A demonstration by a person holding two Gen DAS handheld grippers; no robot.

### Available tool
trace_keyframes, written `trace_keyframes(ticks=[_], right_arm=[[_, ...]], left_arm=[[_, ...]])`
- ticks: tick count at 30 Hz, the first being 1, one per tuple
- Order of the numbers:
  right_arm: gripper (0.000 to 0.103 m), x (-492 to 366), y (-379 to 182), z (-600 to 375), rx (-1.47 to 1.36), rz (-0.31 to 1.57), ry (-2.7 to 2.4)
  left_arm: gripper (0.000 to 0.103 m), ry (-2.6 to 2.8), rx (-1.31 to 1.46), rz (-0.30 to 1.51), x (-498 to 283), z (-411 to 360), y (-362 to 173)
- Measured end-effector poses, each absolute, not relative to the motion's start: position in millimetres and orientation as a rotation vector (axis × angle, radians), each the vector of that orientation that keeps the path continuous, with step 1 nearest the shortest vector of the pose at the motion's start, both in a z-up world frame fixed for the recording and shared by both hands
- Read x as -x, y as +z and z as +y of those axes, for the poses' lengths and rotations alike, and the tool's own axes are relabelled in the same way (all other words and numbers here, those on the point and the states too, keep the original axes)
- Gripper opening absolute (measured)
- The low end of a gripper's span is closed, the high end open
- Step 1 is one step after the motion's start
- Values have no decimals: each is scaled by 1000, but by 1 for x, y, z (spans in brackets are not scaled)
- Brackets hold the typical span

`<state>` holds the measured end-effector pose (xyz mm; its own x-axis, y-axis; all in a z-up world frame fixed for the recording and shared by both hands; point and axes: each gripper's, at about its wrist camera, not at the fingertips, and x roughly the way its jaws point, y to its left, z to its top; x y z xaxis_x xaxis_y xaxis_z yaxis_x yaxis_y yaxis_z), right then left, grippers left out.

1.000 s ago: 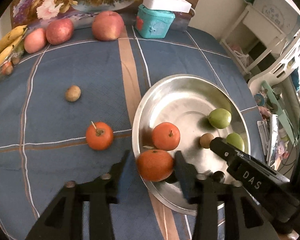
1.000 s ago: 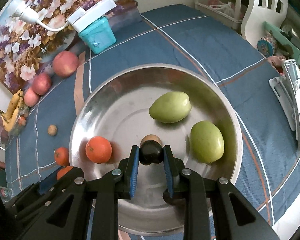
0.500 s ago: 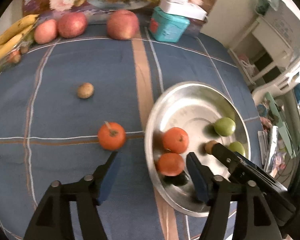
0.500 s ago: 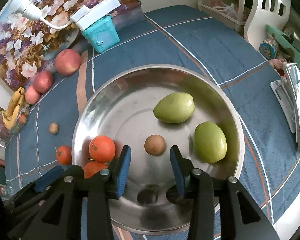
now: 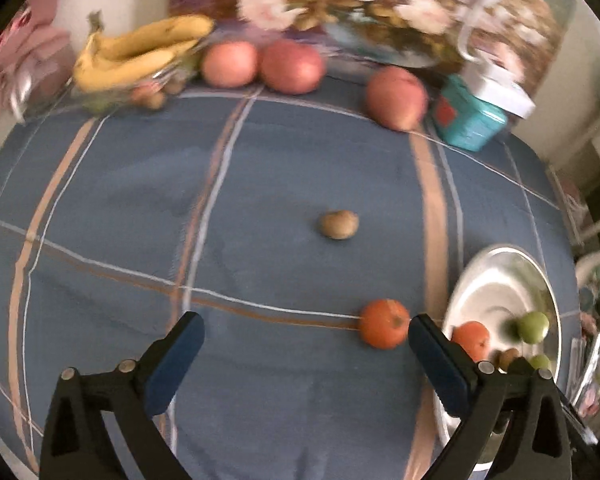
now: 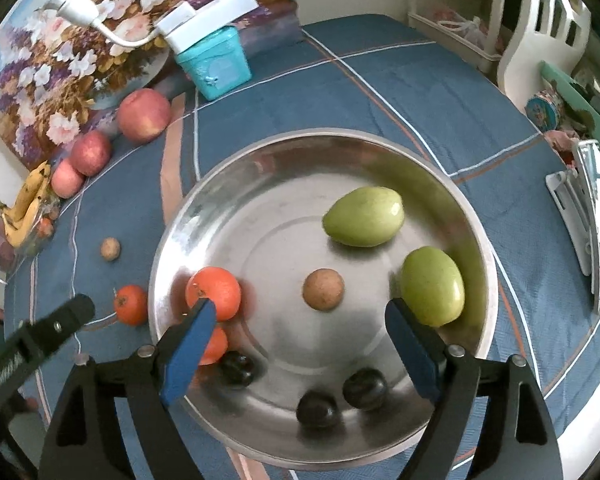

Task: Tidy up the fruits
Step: 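Withdraw both open grippers from the plate toward the remaining fruits, then grasp a brown kiwi with the left gripper while the right gripper grasps a red persimmon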

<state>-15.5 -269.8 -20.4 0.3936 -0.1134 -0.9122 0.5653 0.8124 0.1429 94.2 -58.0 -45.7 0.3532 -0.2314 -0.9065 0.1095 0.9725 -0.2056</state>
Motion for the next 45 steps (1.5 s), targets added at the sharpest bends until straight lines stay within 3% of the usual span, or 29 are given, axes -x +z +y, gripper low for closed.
trace_keyframes(ticks=[16, 24, 38, 39, 42, 45], right_arm=[[88, -10, -12, -212, -403, 1030, -304], [88, -33, -13, -176, -396, 1031, -195], [87, -74, -41, -134, -279, 1123, -177], [85, -76, -44, -134, -277, 1130, -179], [62, -78, -50, -131, -256, 1148, -188], [60, -80, -54, -130, -212, 1160, -215]], left_arm=[[103, -23, 200, 1178, -120, 33, -55], [103, -32, 117, 1115, -131, 35, -45], [103, -51, 112, 1224, -150, 35, -85], [103, -53, 115, 1226, -151, 35, -86], [103, -60, 119, 1226, -155, 34, -88], [103, -95, 111, 1212, -159, 27, -85]])
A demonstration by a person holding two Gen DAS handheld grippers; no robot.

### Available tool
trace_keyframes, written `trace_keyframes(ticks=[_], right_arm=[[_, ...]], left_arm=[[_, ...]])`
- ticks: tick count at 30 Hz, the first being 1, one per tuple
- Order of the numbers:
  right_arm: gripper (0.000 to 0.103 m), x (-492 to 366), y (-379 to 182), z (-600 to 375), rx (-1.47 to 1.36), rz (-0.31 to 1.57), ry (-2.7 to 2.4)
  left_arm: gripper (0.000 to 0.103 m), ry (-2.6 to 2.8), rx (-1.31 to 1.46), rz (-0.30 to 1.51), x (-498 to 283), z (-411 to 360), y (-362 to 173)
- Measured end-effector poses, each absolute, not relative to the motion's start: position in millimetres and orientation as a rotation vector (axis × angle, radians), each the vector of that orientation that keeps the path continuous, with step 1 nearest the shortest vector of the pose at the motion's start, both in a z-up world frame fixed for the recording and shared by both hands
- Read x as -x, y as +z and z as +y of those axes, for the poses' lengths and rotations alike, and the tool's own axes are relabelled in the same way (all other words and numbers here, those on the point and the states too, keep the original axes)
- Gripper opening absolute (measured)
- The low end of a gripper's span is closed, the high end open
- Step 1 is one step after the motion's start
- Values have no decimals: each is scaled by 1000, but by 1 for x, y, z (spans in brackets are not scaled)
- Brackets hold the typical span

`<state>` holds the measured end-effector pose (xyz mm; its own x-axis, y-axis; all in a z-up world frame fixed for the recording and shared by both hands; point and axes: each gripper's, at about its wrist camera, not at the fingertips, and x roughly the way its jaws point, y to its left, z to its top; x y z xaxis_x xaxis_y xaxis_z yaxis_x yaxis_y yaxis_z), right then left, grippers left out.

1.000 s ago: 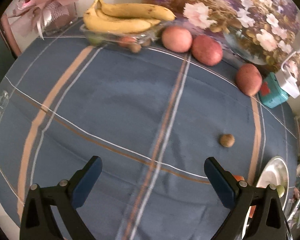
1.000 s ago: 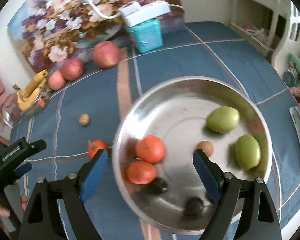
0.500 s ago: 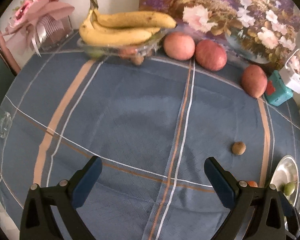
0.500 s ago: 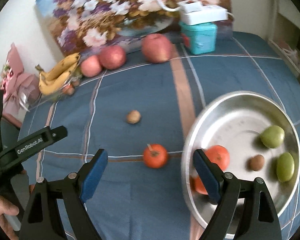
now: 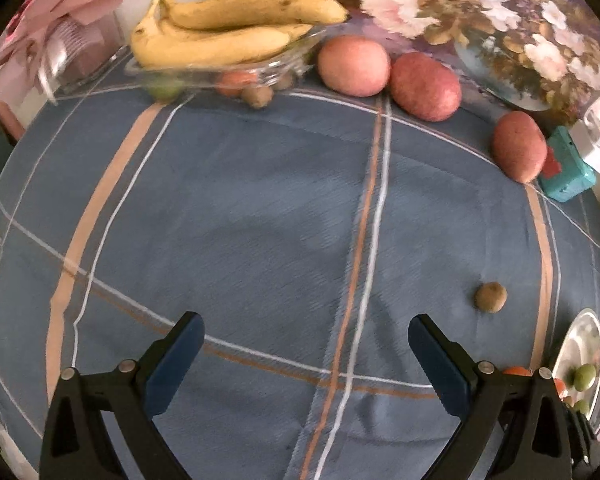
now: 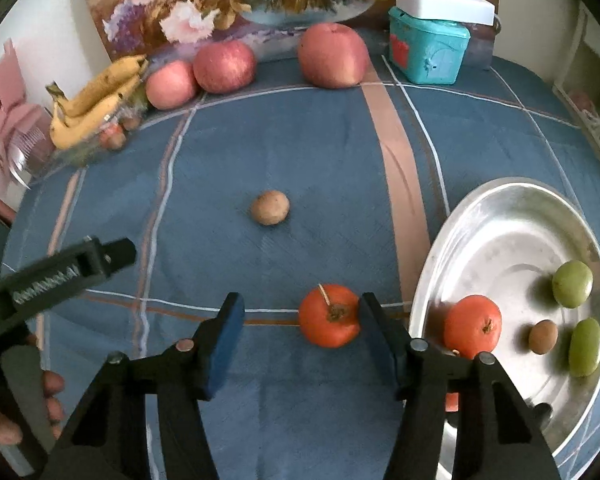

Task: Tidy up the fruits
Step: 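Grasp a brown kiwi with the left gripper while the right gripper grasps a red persimmon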

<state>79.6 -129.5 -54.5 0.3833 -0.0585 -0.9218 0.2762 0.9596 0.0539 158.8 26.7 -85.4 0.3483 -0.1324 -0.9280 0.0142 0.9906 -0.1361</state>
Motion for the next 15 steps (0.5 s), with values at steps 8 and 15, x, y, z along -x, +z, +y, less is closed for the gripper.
trace_keyframes(ticks=[8, 15], right_arm=[[49, -84, -61, -133, -135, 1170, -265], [38, -85, -69, -139, -161, 1173, -247]], left_arm=[[103, -174, 122, 1167, -163, 7, -81], [103, -254, 171, 1162, -172, -10, -85]])
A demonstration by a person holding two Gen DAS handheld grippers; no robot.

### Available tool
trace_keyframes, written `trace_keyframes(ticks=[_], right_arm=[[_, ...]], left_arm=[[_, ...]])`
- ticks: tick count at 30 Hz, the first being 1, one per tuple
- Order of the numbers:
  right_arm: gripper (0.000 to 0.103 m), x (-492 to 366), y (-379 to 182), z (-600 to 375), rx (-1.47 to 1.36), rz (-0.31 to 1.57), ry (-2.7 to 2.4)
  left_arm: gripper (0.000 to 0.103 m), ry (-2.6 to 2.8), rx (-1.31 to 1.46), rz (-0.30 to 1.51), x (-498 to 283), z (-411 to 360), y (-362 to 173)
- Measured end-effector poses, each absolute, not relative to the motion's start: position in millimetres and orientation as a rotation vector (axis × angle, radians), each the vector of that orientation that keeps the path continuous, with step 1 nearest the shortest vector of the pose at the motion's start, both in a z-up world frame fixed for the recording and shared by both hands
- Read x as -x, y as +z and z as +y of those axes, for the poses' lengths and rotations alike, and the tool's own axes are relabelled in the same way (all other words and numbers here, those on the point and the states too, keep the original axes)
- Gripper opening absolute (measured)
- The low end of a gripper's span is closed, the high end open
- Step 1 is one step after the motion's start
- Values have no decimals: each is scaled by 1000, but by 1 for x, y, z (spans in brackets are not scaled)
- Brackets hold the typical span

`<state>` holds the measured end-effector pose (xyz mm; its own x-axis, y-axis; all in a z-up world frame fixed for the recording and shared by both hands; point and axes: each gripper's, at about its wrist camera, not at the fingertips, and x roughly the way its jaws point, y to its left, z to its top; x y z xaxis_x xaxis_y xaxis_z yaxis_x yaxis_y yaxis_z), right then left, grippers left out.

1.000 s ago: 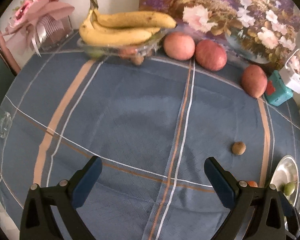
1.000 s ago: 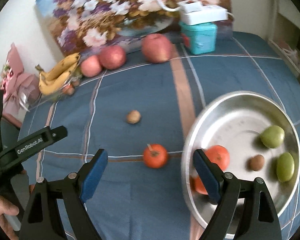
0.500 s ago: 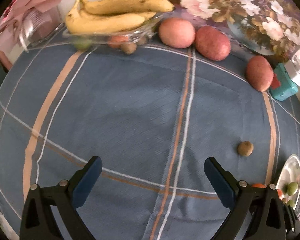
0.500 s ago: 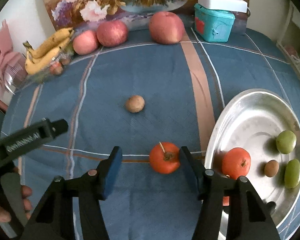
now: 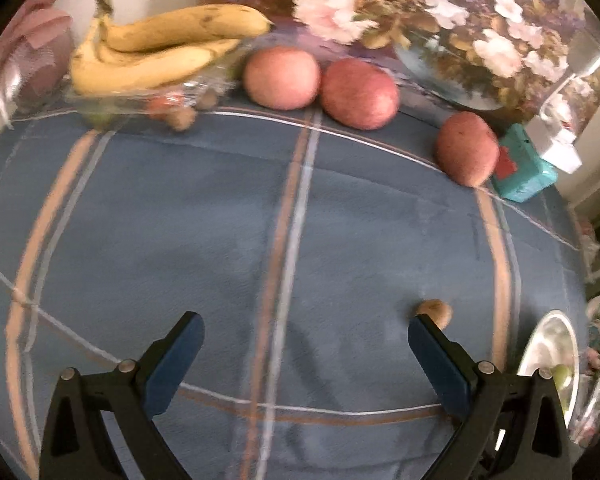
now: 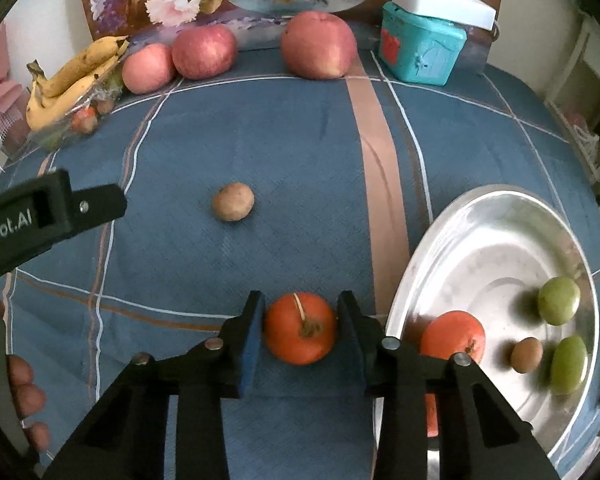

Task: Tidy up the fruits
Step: 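Grasp a brown kiwi with the left gripper while the right gripper grasps a red persimmon, then carry brown kiwi and red persimmon to the steel plate and release both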

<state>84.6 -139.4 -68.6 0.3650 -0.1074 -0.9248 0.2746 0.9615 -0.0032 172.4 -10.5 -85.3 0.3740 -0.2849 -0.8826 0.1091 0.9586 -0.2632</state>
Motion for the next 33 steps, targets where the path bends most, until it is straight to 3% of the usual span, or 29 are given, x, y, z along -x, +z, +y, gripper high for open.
trace_keyframes(ticks=[6, 11, 21, 33], right_arm=[[37, -87, -61, -151, -254, 1129, -201], [37, -89, -51, -160, -297, 1082, -198], [37, -95, -57, -173, -347, 1075, -196], [37, -75, -44, -171, -339, 1068, -202]], left_arm=[[100, -368, 183, 1140, -179, -39, -86], [81, -464, 155, 1122, -183, -67, -89], [28, -515, 138, 1144, -185, -89, -99], [28, -470, 284, 1191, -163, -56, -80]])
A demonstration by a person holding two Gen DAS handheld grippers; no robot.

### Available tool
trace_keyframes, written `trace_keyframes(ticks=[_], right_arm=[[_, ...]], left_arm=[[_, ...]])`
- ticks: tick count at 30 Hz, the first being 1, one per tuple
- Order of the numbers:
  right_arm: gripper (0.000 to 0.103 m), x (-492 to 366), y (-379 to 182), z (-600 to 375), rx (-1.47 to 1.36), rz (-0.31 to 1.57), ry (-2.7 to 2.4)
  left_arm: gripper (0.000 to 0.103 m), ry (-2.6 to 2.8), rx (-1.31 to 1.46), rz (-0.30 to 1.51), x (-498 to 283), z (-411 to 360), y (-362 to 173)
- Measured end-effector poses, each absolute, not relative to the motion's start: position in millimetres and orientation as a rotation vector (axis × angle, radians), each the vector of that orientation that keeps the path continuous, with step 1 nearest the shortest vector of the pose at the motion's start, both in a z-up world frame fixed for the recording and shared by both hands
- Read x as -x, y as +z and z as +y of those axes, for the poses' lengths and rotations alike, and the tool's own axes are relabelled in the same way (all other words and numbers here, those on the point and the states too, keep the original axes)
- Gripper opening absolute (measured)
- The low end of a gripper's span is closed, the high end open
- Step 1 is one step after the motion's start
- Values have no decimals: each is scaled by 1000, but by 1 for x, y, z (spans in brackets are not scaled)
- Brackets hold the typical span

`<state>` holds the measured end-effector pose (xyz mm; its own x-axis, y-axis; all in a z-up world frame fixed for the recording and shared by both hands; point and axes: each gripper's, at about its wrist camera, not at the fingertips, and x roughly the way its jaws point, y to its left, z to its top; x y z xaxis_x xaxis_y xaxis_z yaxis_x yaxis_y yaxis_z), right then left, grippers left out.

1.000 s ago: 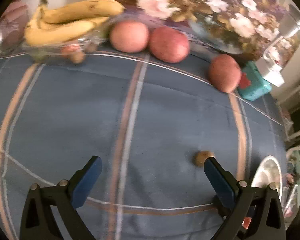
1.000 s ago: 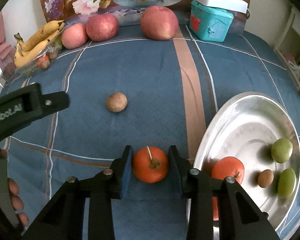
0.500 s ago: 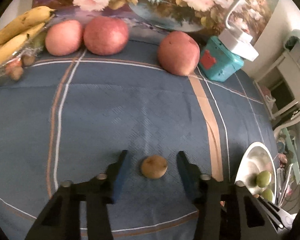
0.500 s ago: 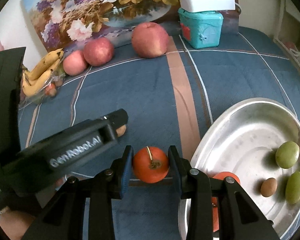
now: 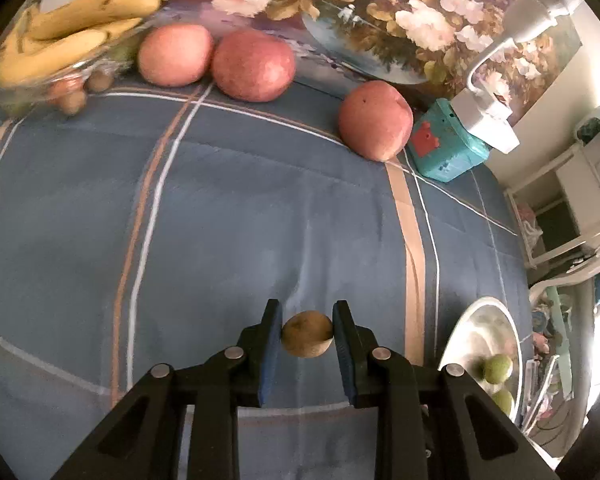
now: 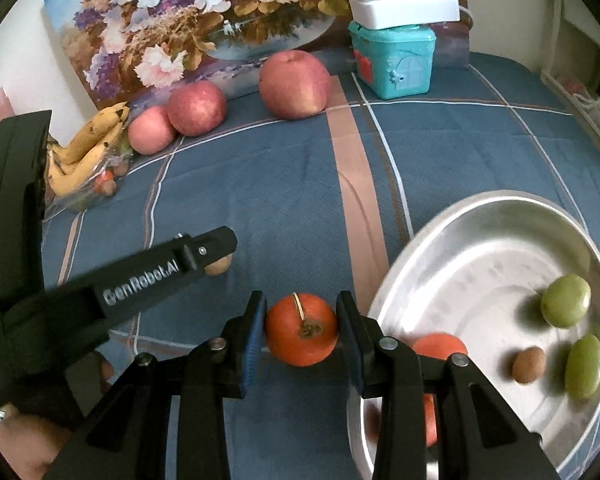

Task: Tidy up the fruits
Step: 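Carry brown kiwi and red persimmon to the steel plate and release both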

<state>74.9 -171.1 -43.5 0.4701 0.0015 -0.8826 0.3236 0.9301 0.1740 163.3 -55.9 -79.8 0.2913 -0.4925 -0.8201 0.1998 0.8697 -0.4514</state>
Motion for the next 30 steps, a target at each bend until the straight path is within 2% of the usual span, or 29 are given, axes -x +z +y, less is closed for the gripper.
trace_keyframes(ticks=[14, 22, 30], right_arm=[[37, -29, -17, -159, -337, 1045, -216], [37, -3, -5, -211, -400, 986, -358], [38, 22, -18, -280, -534, 988, -517]], left_arm=[[28, -449, 282, 1159, -114, -32, -44], [28, -599, 199, 1128, -93, -84, -29], [28, -727, 104, 1126, -77, -146, -36]])
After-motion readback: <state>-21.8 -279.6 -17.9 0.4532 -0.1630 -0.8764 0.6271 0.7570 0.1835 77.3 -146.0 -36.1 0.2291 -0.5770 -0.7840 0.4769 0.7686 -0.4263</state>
